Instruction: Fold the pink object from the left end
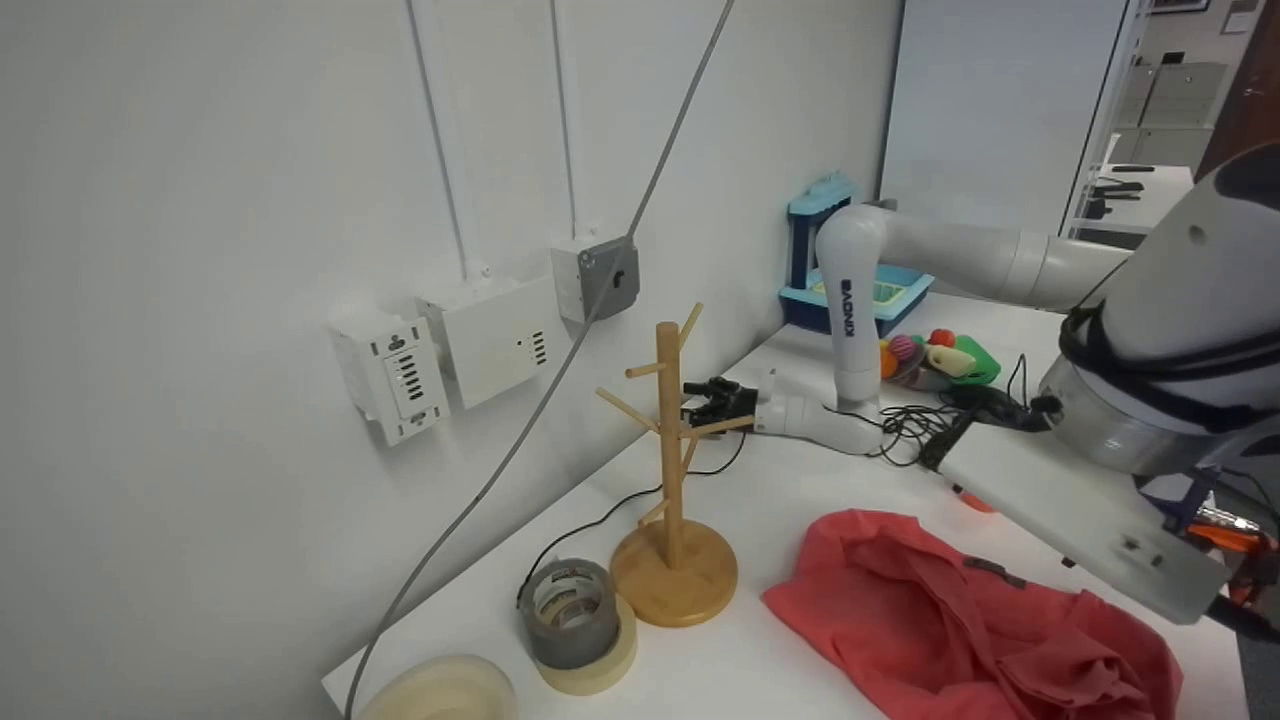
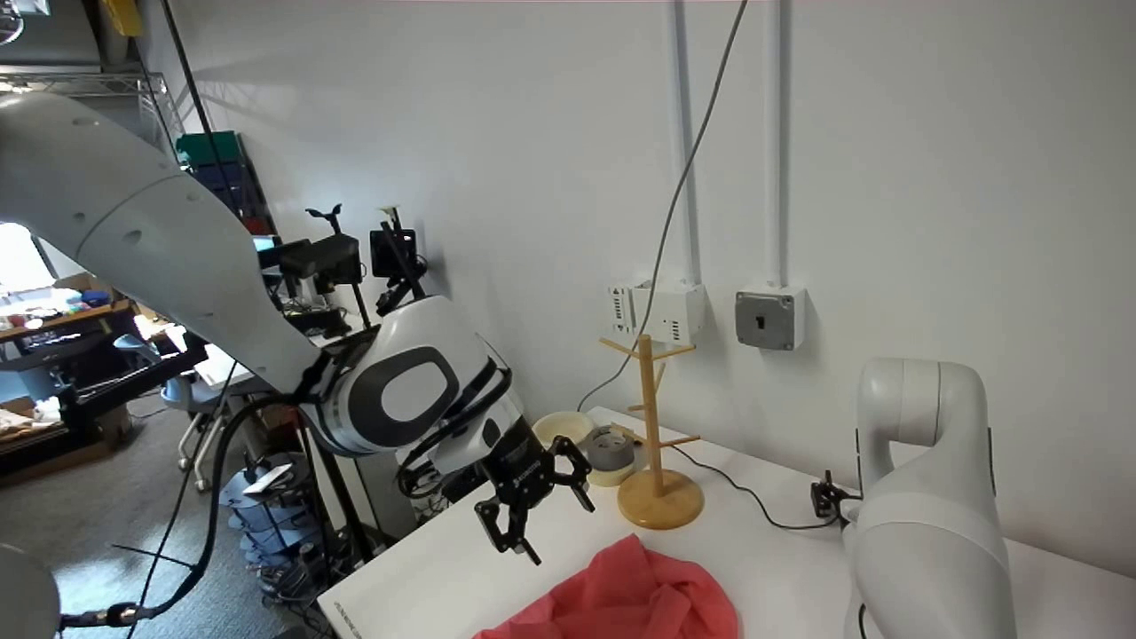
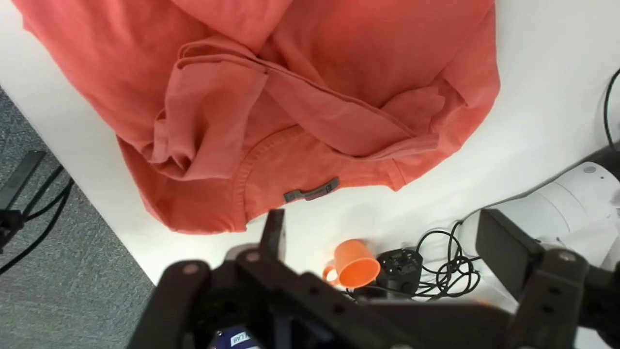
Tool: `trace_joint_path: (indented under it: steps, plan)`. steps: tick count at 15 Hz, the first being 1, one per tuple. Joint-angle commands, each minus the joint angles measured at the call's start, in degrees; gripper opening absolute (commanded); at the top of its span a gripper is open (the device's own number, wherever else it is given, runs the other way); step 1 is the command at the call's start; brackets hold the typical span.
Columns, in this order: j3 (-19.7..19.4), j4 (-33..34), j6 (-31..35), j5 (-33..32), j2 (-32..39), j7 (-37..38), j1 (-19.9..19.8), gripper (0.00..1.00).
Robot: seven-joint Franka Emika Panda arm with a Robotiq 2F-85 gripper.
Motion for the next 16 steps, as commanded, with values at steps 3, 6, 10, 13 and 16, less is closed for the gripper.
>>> trace_joint_path:
  steps: [3, 6, 10, 13, 16]
  plan:
    - [-19.7, -3.6, -0.9, -2.8, -4.6, 0.1, 20.6, 1.0]
    - [-29.4, -5.0, -0.8, -0.4, -3.0, -0.9, 31.5, 1.0]
    - [-39.4, -6.7, -2.6, 4.5, 0.3, -0.6, 43.8, 1.0]
    - [-43.6, -7.3, -6.8, 11.4, 4.2, 4.3, 50.0, 1.0]
    - [-37.6, -6.2, -6.7, 18.2, 5.1, -2.2, 44.8, 1.0]
